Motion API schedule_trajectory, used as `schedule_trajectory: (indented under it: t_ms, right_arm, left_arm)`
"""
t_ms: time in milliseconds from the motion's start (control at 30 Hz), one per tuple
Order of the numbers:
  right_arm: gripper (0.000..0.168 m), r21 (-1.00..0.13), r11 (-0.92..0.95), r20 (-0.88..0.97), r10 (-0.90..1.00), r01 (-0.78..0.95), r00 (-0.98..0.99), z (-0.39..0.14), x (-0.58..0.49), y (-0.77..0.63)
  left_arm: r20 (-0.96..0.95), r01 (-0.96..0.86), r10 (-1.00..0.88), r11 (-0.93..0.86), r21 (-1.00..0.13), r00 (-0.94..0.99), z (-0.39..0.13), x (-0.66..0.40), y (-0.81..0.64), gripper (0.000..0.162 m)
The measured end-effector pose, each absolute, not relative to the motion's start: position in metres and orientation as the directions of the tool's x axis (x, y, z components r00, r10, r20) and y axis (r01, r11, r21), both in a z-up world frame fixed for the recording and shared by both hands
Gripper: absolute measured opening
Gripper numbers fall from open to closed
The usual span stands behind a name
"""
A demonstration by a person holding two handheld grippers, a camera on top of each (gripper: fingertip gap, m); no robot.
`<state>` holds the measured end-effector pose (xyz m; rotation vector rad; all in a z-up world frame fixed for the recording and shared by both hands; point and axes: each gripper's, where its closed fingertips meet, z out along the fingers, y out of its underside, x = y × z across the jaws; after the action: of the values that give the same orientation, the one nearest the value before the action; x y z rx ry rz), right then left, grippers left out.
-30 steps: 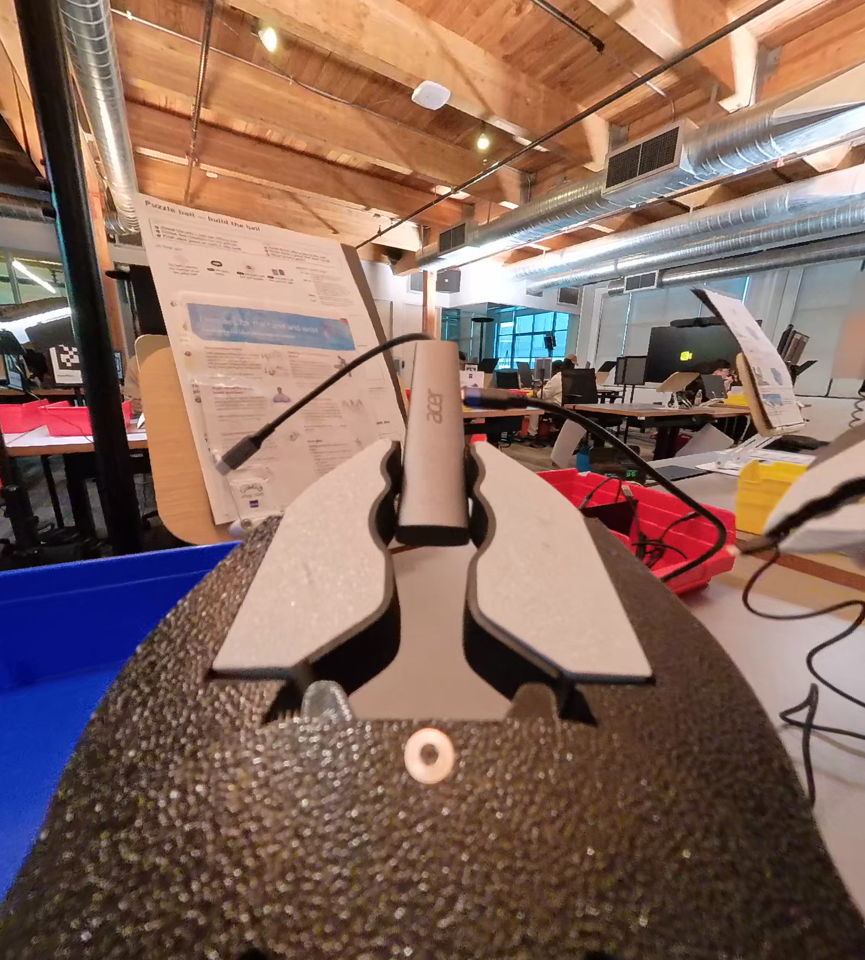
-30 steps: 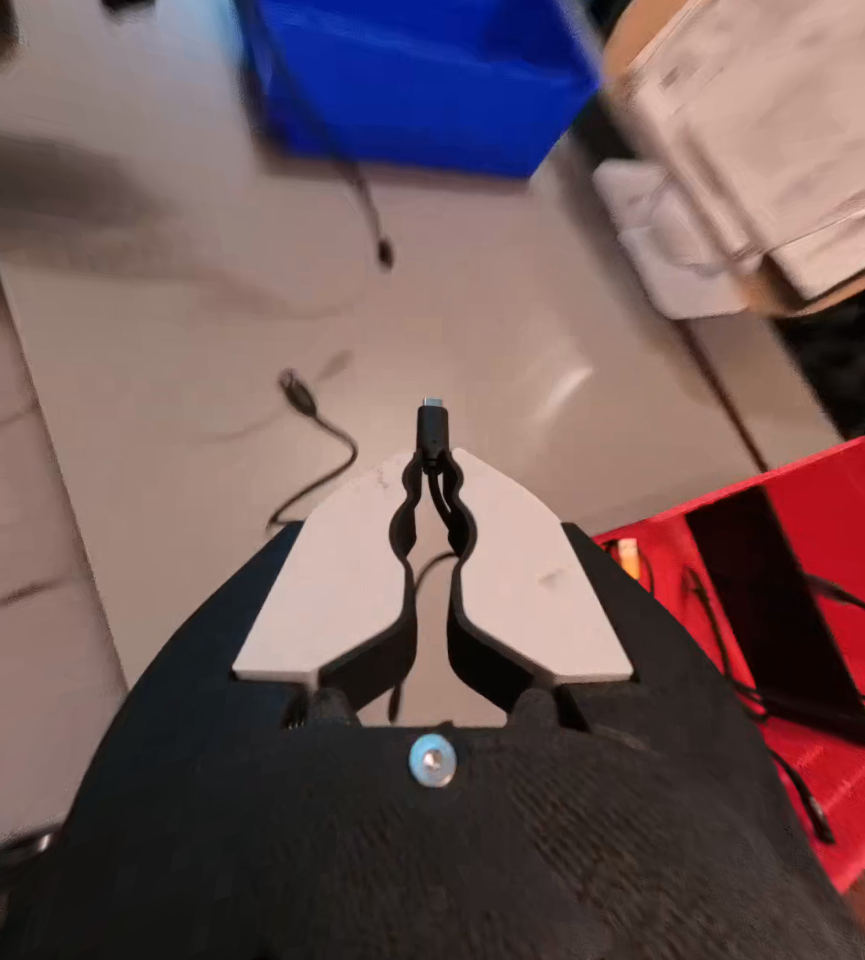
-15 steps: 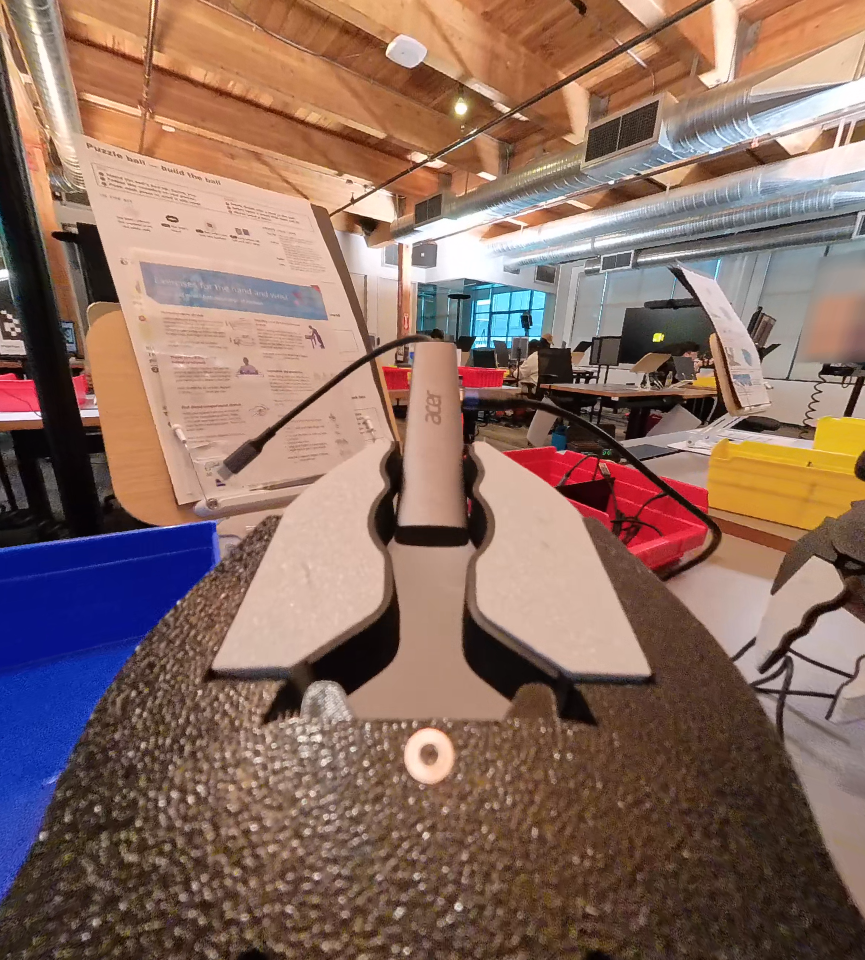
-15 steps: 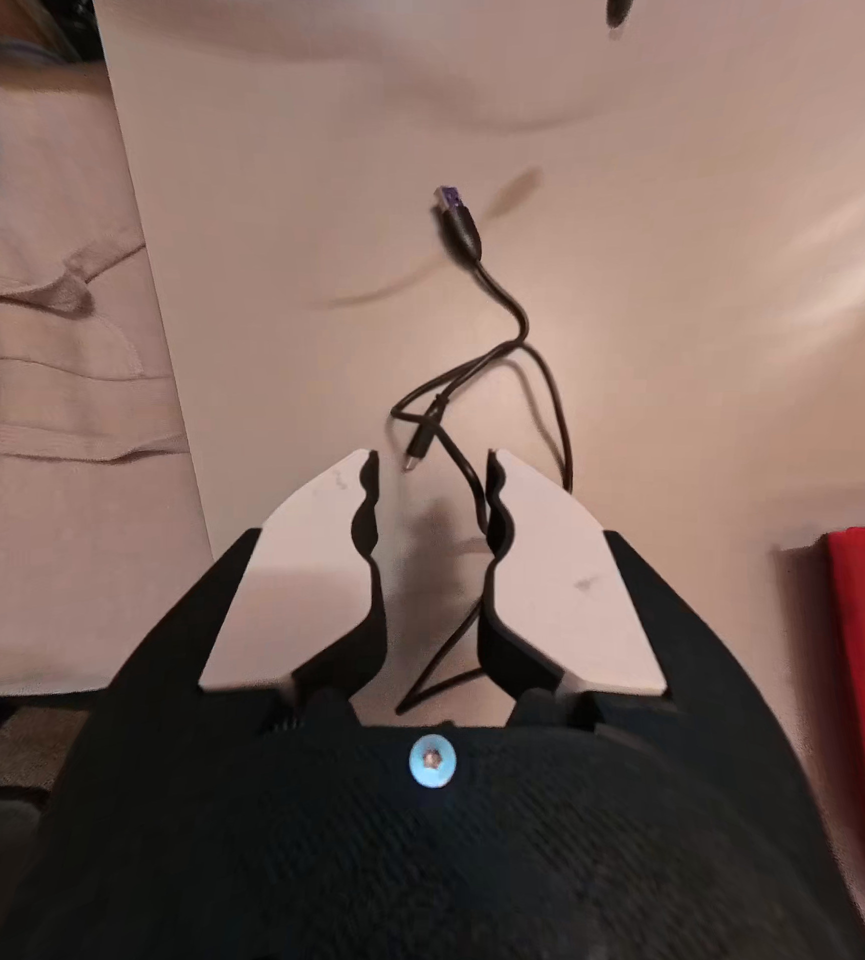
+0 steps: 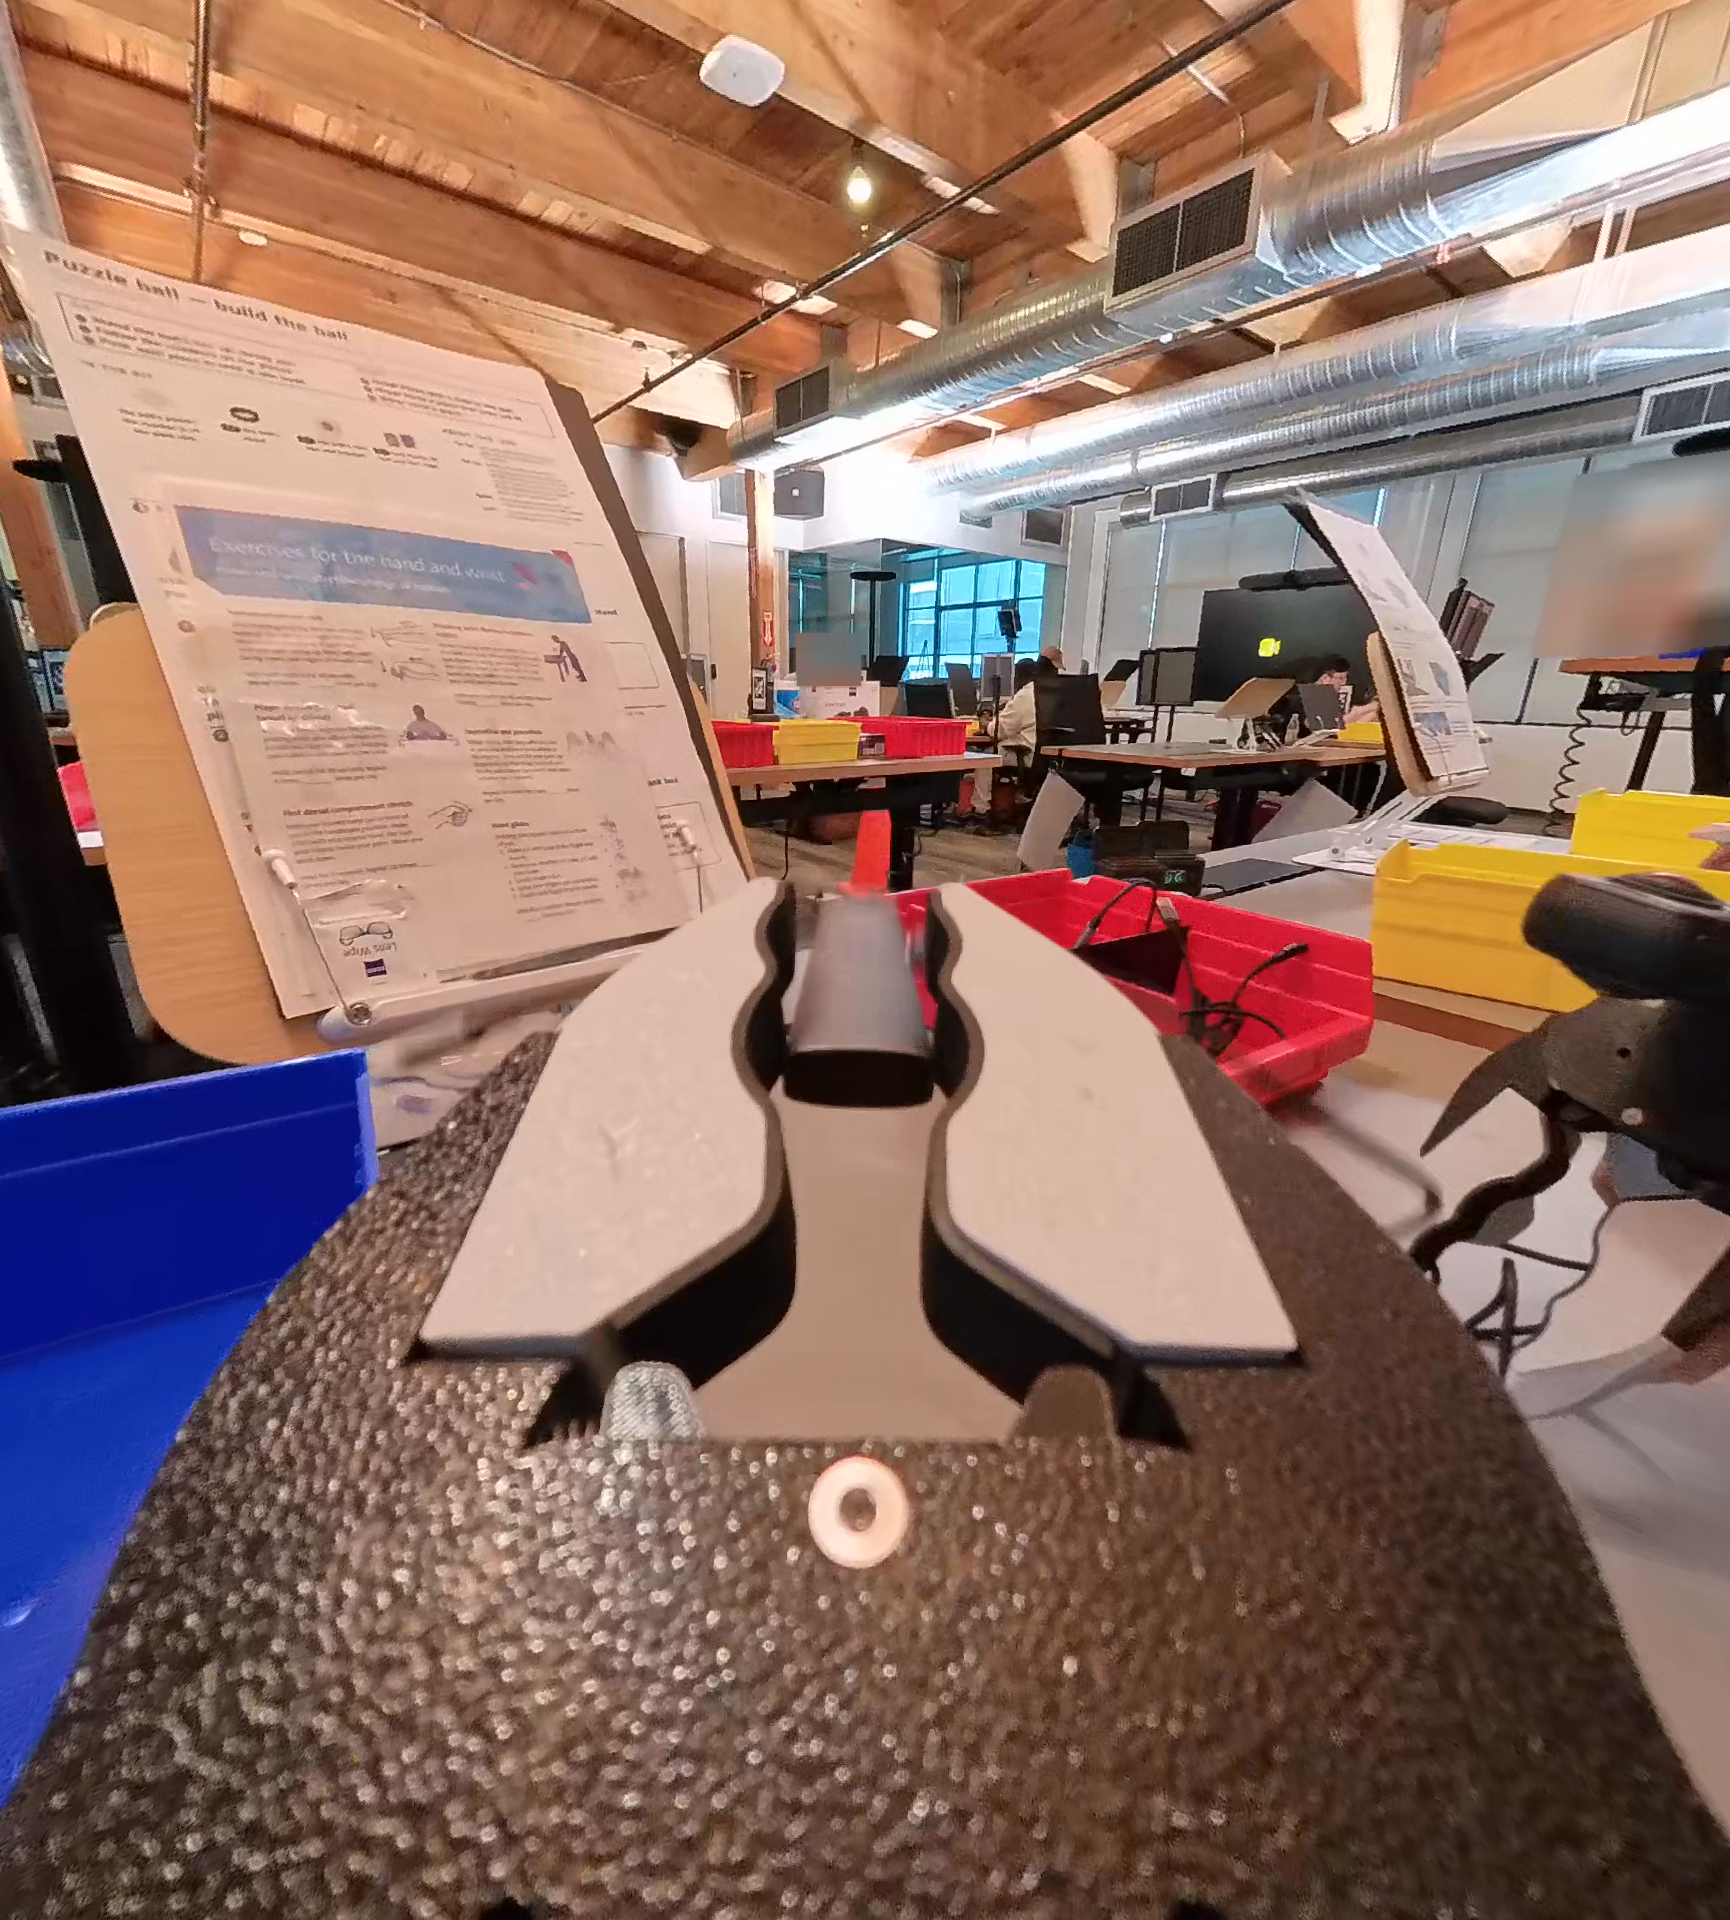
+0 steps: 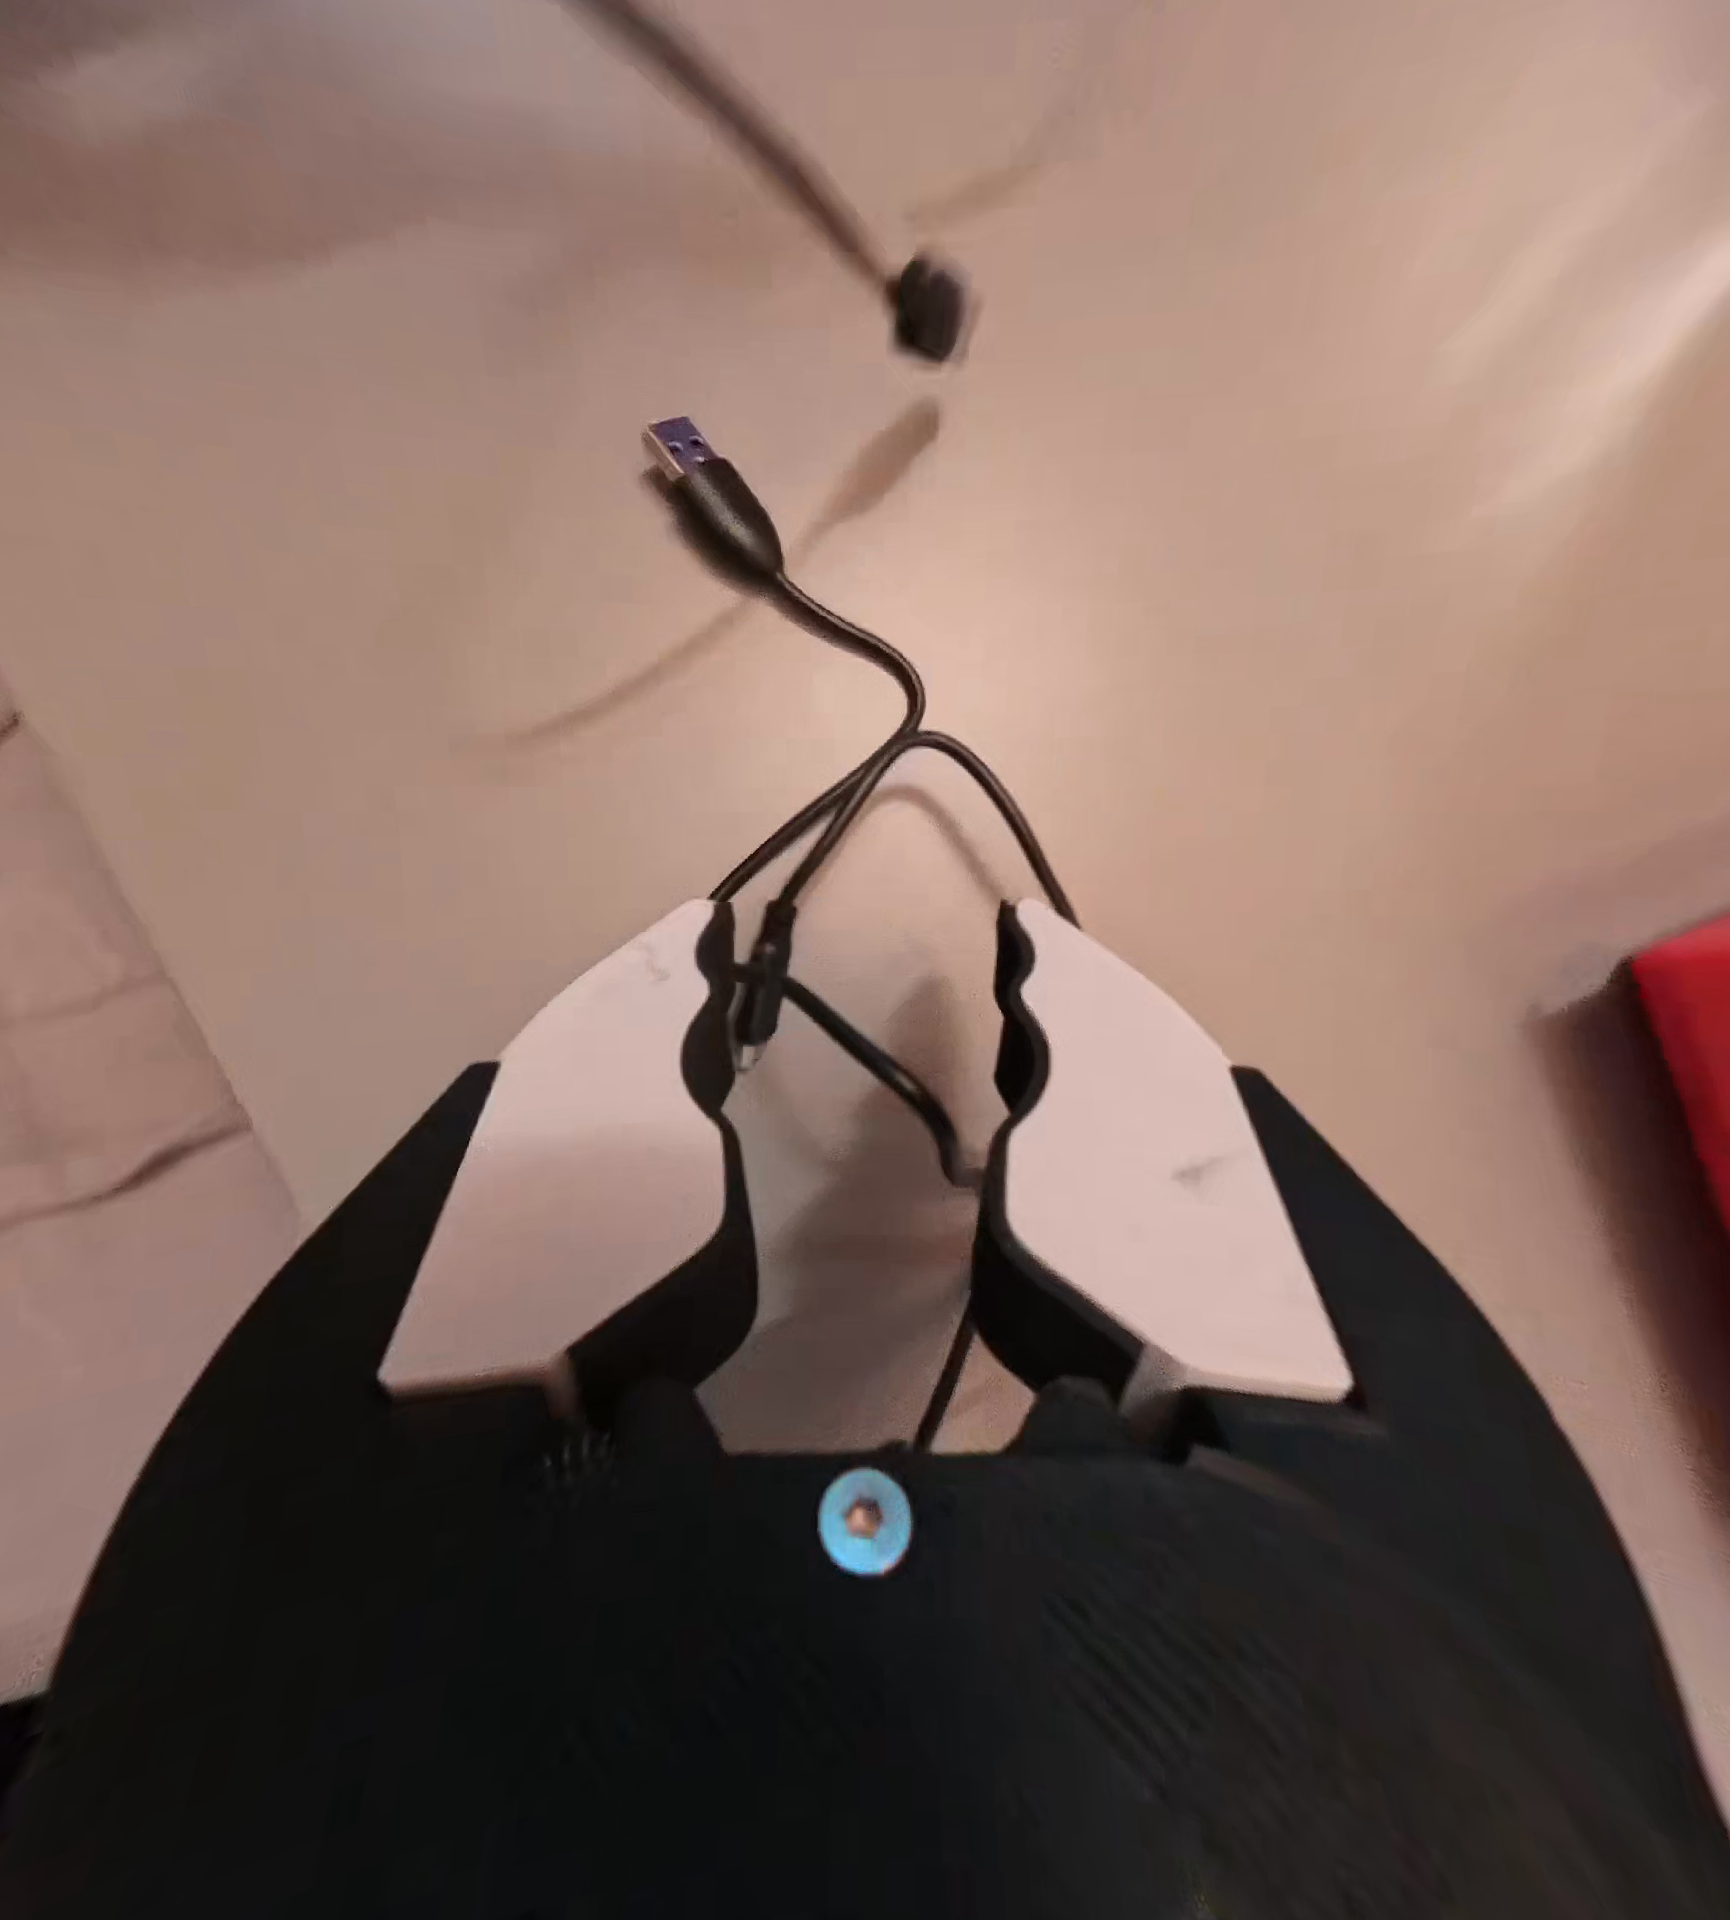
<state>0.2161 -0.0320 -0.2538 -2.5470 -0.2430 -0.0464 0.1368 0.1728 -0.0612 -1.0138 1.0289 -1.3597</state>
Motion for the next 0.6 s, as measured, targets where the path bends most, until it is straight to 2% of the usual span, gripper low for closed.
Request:
schedule_trajectory:
  t_ms: [33, 67, 167, 233, 300, 400, 500, 600]
  right_arm:
    - [0.047, -0.532, -0.831, 0.076, 0.144, 0.162, 0.987, -0.256, 0.213, -0.034]
    - [0.047, -0.508, -0.851, 0.054, 0.123, 0.134, 0.991, -0.26, 0.209, -0.039]
    - [0.046, -0.444, -0.893, 0.101, 0.039, 0.08, 0.994, -0.273, 0.212, -0.047]
    - [0.046, -0.479, -0.877, 0.071, -0.001, 0.033, 0.997, -0.276, 0.209, -0.044]
    - [0.05, -0.455, -0.89, 0.056, -0.058, -0.026, 0.997, -0.28, 0.21, -0.049]
    - [0.052, -0.451, -0.892, 0.103, -0.009, 0.039, 0.995, -0.279, 0.205, -0.049]
    - [0.053, -0.446, -0.893, 0.078, 0.034, 0.065, 0.996, -0.286, 0.2, -0.05]
    - [0.04, -0.475, -0.875, 0.039, 0.085, 0.093, 0.996, -0.287, 0.192, -0.046]
  left_arm:
    - [0.014, 0.251, -0.999, -0.023, -0.968, -0.039, -0.062, 0.137, 0.172, 0.022]
    - [0.013, 0.243, -0.999, -0.022, -0.97, -0.041, -0.063, 0.137, 0.171, 0.0]
    - [-0.022, 0.266, -0.999, 0.008, -0.964, -0.049, -0.062, 0.136, 0.167, 0.0]
    - [-0.087, 0.152, -0.994, 0.077, -0.985, -0.062, -0.077, 0.146, 0.161, 0.0]
    - [-0.112, 0.081, -0.987, 0.103, -0.991, -0.117, -0.09, 0.153, 0.15, 0.0]
    - [-0.094, 0.113, -0.984, 0.077, -0.991, -0.152, -0.09, 0.155, 0.142, 0.0]
    - [-0.079, 0.063, -0.981, 0.069, -0.996, -0.176, -0.101, 0.16, 0.142, 0.0]
    - [-0.058, 0.047, -0.98, 0.05, -0.998, -0.189, -0.106, 0.161, 0.145, 0.0]
